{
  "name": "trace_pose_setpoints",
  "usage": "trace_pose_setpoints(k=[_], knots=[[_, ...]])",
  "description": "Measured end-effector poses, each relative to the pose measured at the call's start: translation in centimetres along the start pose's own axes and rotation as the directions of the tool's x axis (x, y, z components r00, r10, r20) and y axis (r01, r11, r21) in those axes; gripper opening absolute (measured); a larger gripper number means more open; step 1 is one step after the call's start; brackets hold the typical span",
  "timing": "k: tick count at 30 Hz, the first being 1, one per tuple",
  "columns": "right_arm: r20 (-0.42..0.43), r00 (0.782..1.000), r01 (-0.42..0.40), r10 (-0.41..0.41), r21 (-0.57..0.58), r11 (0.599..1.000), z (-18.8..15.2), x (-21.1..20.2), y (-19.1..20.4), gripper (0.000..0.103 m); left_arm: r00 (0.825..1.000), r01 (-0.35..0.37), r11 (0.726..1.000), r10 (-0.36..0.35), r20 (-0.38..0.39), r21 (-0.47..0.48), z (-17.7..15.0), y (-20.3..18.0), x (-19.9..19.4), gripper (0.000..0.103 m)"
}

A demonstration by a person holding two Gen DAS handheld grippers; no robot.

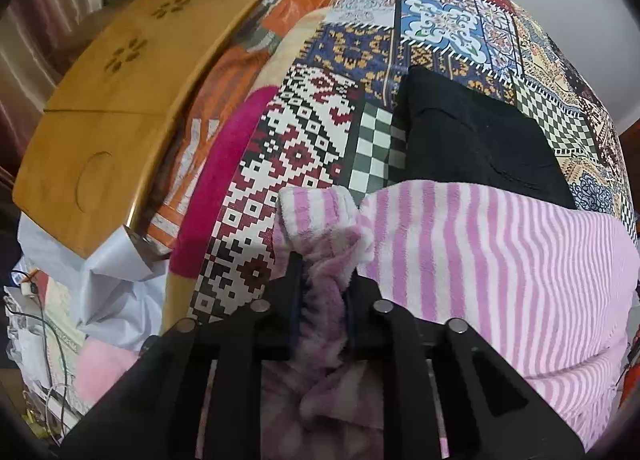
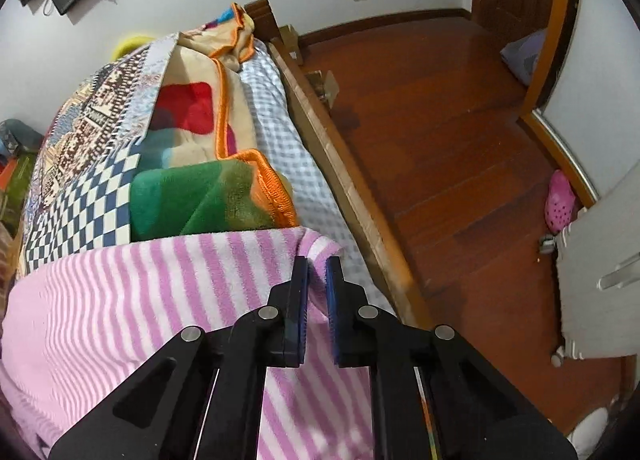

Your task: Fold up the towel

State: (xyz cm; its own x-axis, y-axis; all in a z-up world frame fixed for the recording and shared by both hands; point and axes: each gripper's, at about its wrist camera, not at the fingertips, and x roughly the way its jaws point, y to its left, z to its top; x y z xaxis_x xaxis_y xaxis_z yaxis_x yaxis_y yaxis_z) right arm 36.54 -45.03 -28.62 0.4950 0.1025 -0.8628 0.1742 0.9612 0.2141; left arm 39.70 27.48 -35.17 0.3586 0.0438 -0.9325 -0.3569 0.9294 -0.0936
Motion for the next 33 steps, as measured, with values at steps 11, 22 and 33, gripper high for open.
trace_pose_setpoints(k=[11, 22, 33], knots=[[0.141, 0.99, 0.028, -0.022, -0.04, 0.999, 0.5, -5.5, 0.8, 0.004, 0.991, -0.005, 1.0, 0.005, 0.137, -0.002, -0.1, 0.5, -6.1, 0.011], [0.051, 0.999, 0.019, -0.016, -0.053, 0.998, -0.6, -5.3, 1.2, 0.019, 0.989, -0.003, 1.0, 0.003, 0.148, 0.0, -0.6, 0.3, -7.9, 0.01], [0.017, 0.997, 0.076, -0.075, -0.053, 0.996, 0.2, 0.0, -0.5, 0.051, 0.993, -0.05, 0.999, 0.05, 0.106, -0.002, -0.9, -0.1, -5.1, 0.01]])
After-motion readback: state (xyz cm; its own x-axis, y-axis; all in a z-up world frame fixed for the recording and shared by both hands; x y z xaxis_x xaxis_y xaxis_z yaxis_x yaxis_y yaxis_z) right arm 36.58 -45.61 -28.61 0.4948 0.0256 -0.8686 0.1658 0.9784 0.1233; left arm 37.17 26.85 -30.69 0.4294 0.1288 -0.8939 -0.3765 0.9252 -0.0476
